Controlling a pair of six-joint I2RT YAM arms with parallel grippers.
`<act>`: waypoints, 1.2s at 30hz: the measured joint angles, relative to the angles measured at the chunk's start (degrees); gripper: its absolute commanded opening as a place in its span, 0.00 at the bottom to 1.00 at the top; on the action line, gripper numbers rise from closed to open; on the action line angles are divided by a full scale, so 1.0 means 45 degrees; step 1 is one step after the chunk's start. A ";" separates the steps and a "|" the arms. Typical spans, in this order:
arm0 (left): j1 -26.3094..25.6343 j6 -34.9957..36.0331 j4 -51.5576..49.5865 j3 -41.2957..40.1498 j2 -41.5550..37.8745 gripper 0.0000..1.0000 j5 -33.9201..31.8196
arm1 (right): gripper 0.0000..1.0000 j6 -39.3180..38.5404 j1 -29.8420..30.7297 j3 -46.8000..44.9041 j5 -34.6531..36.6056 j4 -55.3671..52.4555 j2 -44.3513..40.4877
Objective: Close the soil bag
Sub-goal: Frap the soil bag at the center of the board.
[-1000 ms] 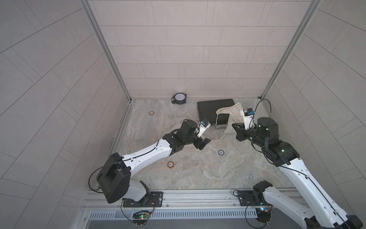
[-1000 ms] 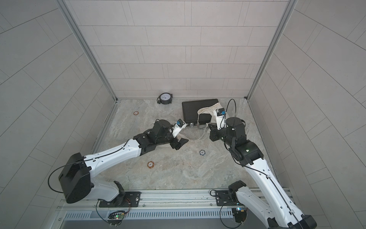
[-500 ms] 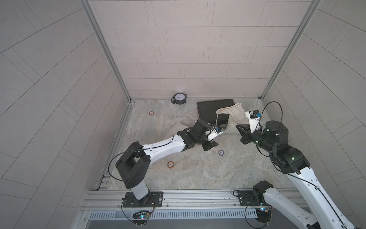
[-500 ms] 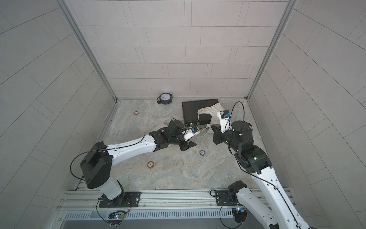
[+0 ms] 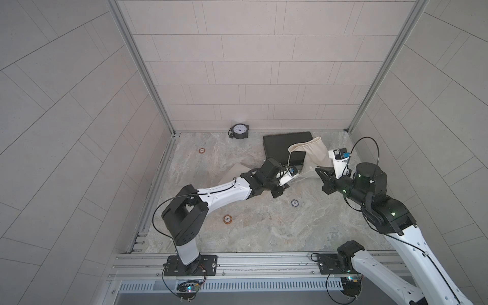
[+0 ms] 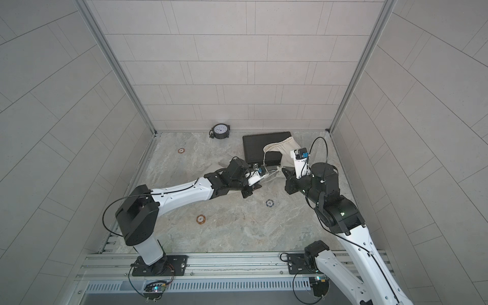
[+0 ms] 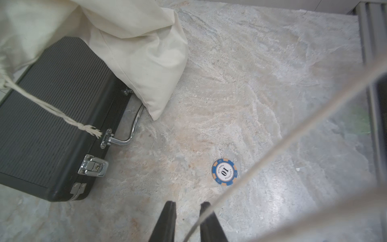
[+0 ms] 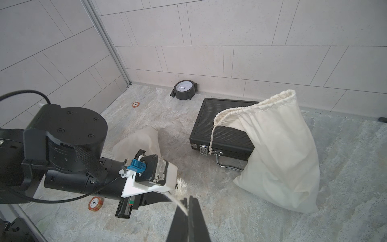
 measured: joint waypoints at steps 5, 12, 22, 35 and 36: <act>0.0083 -0.0097 0.0146 -0.0141 0.0087 0.19 -0.0962 | 0.00 -0.0049 0.0005 -0.0024 0.0806 -0.0340 -0.0180; 0.0257 -0.0782 0.0539 -0.0884 0.0015 0.22 -0.2463 | 0.00 -0.0039 0.0024 -0.0034 0.2414 -0.0826 -0.0340; 0.0738 -0.1753 0.0821 -0.1991 -0.1311 0.05 -0.3419 | 0.00 0.0121 -0.0097 -0.0330 0.2977 -0.0879 -0.0457; 0.2540 -0.2565 -0.0204 -0.3793 -0.3628 0.03 -0.2477 | 0.58 0.0491 -0.0024 -0.4065 -0.1321 0.3643 0.2137; 0.2535 -0.2555 -0.0248 -0.3793 -0.3653 0.03 -0.2331 | 0.63 0.0408 0.0102 -0.4177 -0.1666 0.3959 0.2239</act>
